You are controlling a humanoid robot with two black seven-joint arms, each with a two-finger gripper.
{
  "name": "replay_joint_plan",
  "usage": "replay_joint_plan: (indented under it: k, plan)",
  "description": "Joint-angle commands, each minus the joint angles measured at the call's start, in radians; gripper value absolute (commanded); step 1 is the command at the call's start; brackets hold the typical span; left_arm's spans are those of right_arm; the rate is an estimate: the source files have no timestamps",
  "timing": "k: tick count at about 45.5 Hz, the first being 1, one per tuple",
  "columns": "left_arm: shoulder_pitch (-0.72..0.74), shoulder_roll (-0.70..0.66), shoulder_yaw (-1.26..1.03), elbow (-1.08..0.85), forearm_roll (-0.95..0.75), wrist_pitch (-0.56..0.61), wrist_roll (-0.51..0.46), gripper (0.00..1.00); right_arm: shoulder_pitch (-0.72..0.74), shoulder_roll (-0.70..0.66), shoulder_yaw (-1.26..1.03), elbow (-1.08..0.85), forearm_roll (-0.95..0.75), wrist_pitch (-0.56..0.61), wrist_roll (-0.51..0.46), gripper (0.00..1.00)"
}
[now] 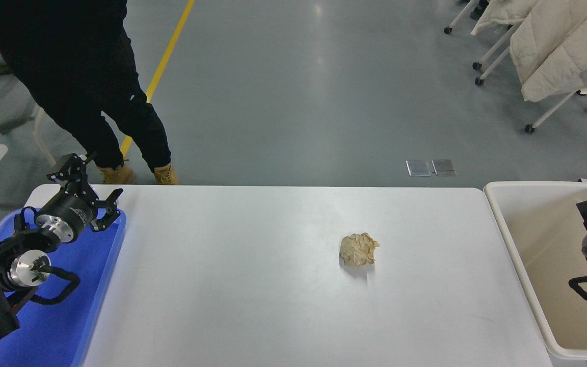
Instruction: Clean the table surface
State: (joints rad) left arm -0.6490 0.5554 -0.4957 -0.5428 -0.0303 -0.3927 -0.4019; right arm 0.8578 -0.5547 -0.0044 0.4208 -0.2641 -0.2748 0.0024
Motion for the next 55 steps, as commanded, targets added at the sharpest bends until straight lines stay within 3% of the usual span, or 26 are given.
replay_joint_plan:
  k: [1, 12, 18, 35, 42, 55]
  plan:
    - [0.000, 0.000, 0.000, 0.000, 0.000, 0.000, 0.000, 1.00, 0.049, -0.109, 0.162, 0.222, -0.001, 0.005, 0.002, 1.00]
    - [0.000, 0.000, 0.000, 0.000, 0.000, 0.000, 0.000, 1.00, 0.035, -0.218, 0.322, 0.478, -0.003, 0.071, 0.005, 1.00]
    - [0.000, 0.000, 0.000, 0.000, 0.000, 0.000, 0.000, 1.00, 0.001, -0.214, 0.411, 0.543, -0.003, 0.108, 0.034, 1.00]
    - [0.000, 0.000, 0.000, 0.000, 0.000, 0.000, 0.000, 1.00, -0.207, -0.097, 0.630, 0.656, -0.020, 0.171, 0.202, 1.00]
    - [0.000, 0.000, 0.000, 0.000, 0.000, 0.000, 0.000, 1.00, -0.287, -0.007, 0.656, 0.684, -0.110, 0.171, 0.252, 1.00]
    - [0.000, 0.000, 0.000, 0.000, 0.001, 0.000, -0.002, 1.00, -0.358, 0.067, 0.661, 0.693, -0.193, 0.169, 0.272, 1.00]
